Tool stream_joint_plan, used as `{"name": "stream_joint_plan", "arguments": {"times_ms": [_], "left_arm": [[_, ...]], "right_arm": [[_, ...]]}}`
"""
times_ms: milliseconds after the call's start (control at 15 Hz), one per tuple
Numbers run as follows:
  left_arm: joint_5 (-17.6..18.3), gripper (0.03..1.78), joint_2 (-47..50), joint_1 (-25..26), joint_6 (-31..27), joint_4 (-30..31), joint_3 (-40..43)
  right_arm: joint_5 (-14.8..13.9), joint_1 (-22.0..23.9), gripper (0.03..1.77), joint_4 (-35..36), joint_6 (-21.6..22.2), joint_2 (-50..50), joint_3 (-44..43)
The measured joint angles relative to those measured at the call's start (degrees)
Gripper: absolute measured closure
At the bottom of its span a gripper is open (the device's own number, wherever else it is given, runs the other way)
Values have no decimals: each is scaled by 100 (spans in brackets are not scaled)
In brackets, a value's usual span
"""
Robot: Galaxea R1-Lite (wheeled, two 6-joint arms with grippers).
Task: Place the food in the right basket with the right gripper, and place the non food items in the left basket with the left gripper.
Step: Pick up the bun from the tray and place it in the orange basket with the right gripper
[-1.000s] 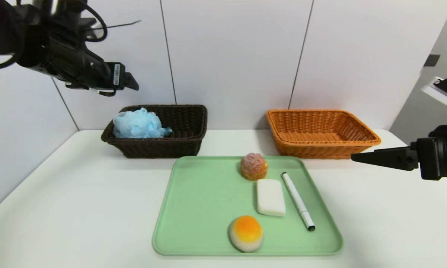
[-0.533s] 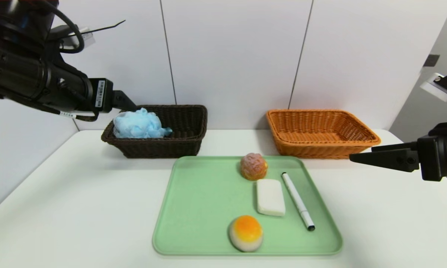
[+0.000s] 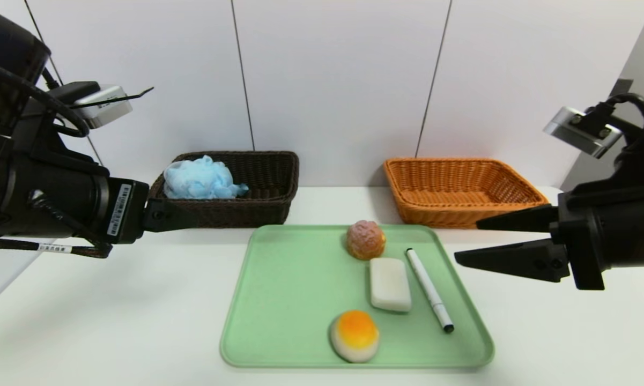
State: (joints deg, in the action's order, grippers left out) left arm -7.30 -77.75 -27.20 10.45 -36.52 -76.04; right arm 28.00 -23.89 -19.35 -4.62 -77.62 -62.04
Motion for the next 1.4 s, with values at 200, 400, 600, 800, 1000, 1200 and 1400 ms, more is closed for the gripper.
{"name": "stream_joint_plan", "arguments": {"times_ms": [200,400,600,800,1000,1200,1400], "left_arm": [[-9,13,112,-17,27,-18,68],[-11,12,157,-20,74,-24,132],[-11,12,190,-20,134,-22,201],[-11,12,199,-22,160,-7,256],[-11,12,199,-24,156,9,262],[-9,12,199,-24,168,20,279],[-9,12,199,-24,178,33,339]], "right_arm": [[-22,-590,10,-72,-12,-422,-293],[-119,-1019,10,-540,-20,-981,-830],[-590,-1392,10,-1281,-118,-1612,-1596],[-998,-1712,10,-1620,-185,-2225,-2159],[-1365,-1893,10,-1718,-590,-2693,-2304],[-1610,-1976,10,-1773,-863,-2968,-2313],[-1764,-2054,10,-1773,-1090,-3117,-2211]]}}
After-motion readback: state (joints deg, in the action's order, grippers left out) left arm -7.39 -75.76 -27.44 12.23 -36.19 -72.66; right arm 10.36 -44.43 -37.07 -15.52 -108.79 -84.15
